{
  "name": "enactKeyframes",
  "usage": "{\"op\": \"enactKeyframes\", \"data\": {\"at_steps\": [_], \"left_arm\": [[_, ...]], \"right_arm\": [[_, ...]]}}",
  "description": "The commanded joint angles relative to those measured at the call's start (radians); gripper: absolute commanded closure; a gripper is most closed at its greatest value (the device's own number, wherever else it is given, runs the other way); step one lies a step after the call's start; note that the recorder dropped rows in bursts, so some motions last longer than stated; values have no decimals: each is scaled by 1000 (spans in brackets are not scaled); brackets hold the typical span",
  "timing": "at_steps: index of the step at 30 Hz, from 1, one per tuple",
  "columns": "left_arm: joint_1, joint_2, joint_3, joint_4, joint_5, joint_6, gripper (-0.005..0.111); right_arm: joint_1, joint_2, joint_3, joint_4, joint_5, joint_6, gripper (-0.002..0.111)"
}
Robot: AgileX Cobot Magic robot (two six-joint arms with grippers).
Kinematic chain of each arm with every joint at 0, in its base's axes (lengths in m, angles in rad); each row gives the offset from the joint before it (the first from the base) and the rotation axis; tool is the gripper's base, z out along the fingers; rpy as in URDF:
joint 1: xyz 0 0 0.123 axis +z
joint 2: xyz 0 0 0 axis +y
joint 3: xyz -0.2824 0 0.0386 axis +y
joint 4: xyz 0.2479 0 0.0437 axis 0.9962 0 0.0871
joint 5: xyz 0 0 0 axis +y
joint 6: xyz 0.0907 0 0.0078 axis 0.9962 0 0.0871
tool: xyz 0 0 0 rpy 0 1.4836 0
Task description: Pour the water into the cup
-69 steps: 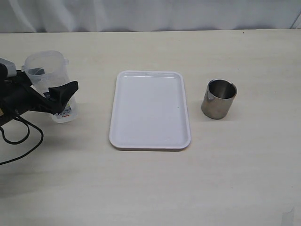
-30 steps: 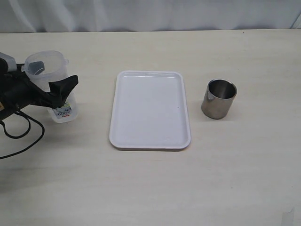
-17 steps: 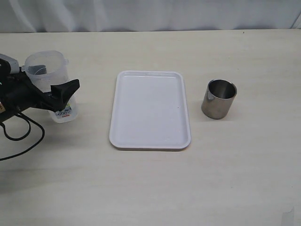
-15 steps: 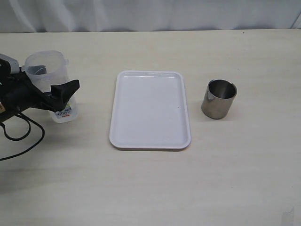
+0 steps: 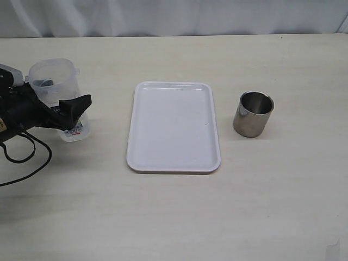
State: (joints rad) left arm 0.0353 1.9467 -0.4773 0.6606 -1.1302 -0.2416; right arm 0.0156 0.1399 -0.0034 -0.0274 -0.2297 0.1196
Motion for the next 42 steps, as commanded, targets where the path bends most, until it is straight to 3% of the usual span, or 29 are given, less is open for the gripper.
{"op": "enactKeyframes", "data": {"at_steps": [1,24,27,37,42], "left_arm": [[-1,2,-5,8,13,-17,7],[-1,2,-5,-26,-27,-17,9],[-1,2,-5,-26,-23,-17,26],[-1,2,-5,61,-33,-21,107],[-1,2,-14,63,-22,-21,107]], "right_arm": [[-2,3,3,-4,3,4,27],[-2,3,3,-4,9,4,27],[-2,3,3,-4,9,4,27],[-2,3,3,-4,9,4,27],[-2,3,3,-4,9,4,27]]}}
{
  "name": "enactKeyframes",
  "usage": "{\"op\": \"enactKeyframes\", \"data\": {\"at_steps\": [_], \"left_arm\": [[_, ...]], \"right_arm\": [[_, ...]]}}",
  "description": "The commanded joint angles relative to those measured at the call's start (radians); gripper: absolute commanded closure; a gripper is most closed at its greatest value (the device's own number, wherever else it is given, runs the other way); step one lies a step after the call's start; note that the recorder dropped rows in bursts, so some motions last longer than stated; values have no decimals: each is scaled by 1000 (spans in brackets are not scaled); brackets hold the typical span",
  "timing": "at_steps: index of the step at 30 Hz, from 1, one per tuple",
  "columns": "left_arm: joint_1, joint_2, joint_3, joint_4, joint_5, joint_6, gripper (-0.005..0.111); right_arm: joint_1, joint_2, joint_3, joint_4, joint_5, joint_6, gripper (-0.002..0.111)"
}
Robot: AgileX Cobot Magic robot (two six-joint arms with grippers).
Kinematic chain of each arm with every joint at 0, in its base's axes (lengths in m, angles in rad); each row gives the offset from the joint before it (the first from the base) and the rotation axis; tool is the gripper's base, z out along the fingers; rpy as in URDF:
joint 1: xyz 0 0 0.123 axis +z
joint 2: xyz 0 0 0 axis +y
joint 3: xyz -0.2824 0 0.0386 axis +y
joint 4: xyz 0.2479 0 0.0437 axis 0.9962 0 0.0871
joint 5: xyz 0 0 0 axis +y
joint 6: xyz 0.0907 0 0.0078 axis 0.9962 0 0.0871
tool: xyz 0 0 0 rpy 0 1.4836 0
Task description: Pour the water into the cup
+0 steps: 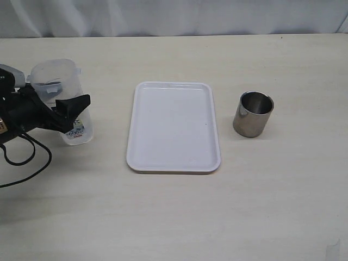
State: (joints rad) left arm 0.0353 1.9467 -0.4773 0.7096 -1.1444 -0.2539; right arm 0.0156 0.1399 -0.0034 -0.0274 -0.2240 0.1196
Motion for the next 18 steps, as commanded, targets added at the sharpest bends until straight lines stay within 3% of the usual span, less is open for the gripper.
{"op": "enactKeyframes", "data": {"at_steps": [1,10,18], "left_arm": [[-1,2,-18,14,-5,-9,107],[-1,2,-36,23,-13,-9,107],[-1,2,-36,23,-18,-13,107]], "right_arm": [[-2,3,3,-4,4,4,27],[-2,59,3,-15,-76,8,27],[-2,331,3,-111,-252,31,25]]}}
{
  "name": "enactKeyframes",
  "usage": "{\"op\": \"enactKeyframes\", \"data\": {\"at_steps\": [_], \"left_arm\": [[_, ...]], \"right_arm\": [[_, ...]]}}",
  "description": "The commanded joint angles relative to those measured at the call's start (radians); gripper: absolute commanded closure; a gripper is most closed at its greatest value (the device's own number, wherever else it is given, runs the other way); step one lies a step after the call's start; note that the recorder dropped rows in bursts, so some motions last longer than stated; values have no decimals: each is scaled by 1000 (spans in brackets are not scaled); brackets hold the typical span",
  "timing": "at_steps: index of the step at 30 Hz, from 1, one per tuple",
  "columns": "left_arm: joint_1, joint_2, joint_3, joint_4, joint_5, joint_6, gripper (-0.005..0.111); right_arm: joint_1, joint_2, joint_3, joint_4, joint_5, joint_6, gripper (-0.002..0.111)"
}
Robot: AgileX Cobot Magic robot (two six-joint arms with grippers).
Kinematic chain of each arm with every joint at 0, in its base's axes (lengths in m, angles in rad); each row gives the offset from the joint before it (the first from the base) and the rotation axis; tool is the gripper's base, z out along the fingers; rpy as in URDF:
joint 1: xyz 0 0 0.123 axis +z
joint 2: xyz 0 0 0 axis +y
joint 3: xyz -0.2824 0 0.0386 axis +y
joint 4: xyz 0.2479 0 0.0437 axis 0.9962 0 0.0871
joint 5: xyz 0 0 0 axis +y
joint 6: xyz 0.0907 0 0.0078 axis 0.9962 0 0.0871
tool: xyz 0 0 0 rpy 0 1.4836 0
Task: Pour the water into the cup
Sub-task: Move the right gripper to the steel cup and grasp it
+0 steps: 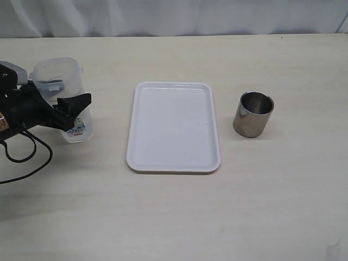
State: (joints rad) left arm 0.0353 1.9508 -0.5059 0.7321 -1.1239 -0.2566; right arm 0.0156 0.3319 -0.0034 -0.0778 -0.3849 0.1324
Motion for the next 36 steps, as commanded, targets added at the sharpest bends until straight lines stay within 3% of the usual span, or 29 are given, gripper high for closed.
{"op": "enactKeyframes", "data": {"at_steps": [1,12,21,36], "left_arm": [[-1,-2,-8,6,-36,-10,107],[-1,-2,-8,16,-40,-10,107],[-1,-2,-8,15,-46,-10,107],[-1,-2,-8,15,-41,-10,107]], "right_arm": [[-2,177,3,-70,-111,21,24],[-2,732,3,-128,-500,-17,18],[-2,1154,-161,-221,-560,-13,19],[-2,1435,-260,-379,-717,-87,19]]}}
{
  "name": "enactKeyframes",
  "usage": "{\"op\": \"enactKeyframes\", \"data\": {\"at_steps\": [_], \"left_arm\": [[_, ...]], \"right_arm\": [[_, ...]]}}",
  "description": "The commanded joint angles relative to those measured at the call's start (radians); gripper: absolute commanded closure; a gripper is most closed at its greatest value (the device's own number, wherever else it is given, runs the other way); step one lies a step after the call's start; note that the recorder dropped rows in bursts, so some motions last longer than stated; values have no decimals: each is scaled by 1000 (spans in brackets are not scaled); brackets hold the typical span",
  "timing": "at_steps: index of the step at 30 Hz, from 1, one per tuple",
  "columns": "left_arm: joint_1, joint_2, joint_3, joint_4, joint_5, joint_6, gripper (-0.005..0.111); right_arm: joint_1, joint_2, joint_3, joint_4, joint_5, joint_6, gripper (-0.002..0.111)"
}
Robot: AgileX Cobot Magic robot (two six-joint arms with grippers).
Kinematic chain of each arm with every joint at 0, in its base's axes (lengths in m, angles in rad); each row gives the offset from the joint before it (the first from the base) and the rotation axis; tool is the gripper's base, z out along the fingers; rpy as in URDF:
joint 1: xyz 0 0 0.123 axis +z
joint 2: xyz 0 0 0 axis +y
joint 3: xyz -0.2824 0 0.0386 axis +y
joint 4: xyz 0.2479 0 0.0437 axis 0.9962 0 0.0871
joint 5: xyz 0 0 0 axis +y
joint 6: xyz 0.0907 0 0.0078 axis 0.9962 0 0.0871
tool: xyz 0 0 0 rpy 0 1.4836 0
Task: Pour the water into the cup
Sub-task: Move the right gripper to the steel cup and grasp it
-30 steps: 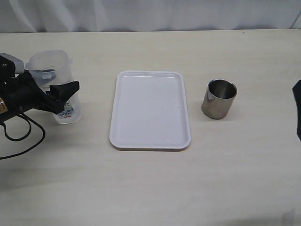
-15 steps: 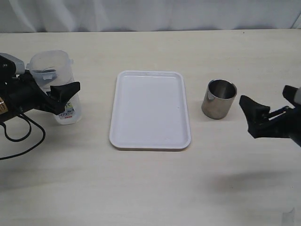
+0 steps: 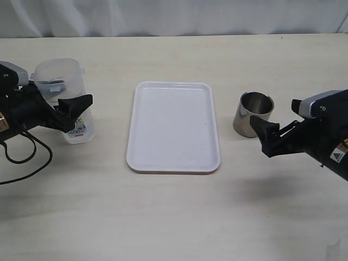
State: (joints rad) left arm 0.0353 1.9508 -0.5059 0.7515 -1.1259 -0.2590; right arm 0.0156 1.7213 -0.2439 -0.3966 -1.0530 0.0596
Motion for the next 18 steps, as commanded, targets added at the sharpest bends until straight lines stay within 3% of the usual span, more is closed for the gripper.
{"op": "enactKeyframes", "data": {"at_steps": [1,8,18], "left_arm": [[-1,-2,-8,-5,-39,-7,107],[-1,-2,-8,-3,-39,-7,107],[-1,-2,-8,-2,-34,-7,107]], "right_arm": [[-2,60,-25,-60,-45,-14,19],[-2,104,-40,22,-69,-48,19],[-2,268,-157,-38,-81,-46,19]]}}
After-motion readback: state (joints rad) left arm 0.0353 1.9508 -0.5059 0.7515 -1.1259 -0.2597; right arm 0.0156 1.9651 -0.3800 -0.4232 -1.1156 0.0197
